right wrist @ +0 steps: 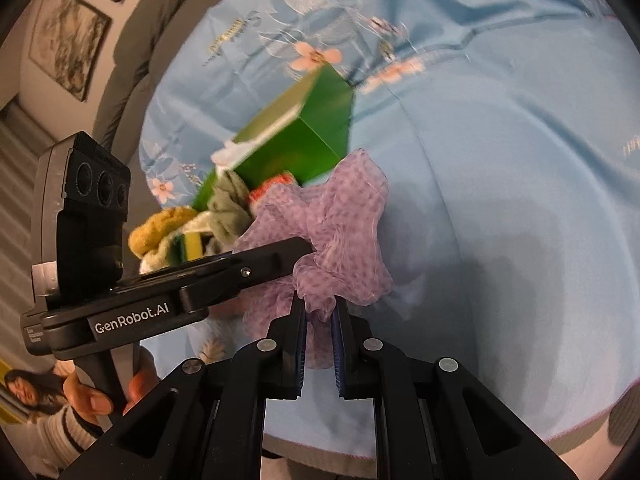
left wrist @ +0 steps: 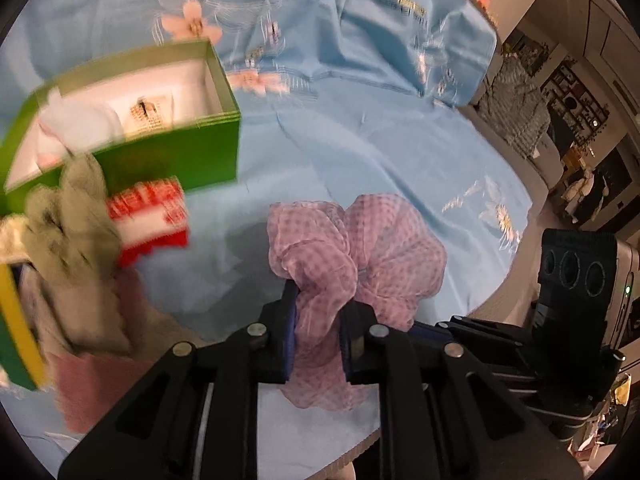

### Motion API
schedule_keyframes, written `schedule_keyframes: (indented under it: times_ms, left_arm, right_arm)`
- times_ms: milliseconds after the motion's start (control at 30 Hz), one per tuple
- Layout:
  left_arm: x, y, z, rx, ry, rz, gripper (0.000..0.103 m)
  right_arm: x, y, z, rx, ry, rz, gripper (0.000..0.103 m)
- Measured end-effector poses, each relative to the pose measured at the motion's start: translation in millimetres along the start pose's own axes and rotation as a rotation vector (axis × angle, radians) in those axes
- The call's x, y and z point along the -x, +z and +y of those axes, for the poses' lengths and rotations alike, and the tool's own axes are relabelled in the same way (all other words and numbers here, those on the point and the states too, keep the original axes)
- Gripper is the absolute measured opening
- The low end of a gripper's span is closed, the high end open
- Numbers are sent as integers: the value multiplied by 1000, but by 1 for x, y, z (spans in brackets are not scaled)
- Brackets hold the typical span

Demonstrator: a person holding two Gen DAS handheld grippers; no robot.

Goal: Organize soft objects

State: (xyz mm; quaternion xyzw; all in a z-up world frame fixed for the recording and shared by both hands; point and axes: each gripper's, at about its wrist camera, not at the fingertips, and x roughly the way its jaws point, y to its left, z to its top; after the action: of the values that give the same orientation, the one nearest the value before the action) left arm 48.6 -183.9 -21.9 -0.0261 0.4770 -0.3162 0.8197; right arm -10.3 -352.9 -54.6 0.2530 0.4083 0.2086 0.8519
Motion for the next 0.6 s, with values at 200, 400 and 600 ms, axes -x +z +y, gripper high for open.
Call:
schedule_keyframes:
  times_ms: [200, 400, 600]
  left_arm:
    - [38, 42, 16, 6, 35, -110, 16]
    - [66, 89, 44, 27, 111, -199, 16]
    - [57, 123, 86, 84, 197, -203, 18]
  right_arm:
    - [4, 42, 38, 95, 34, -71, 12]
    - [-11, 98, 85, 216, 53, -123, 12]
    - [-55, 144, 107, 265, 43, -116, 12]
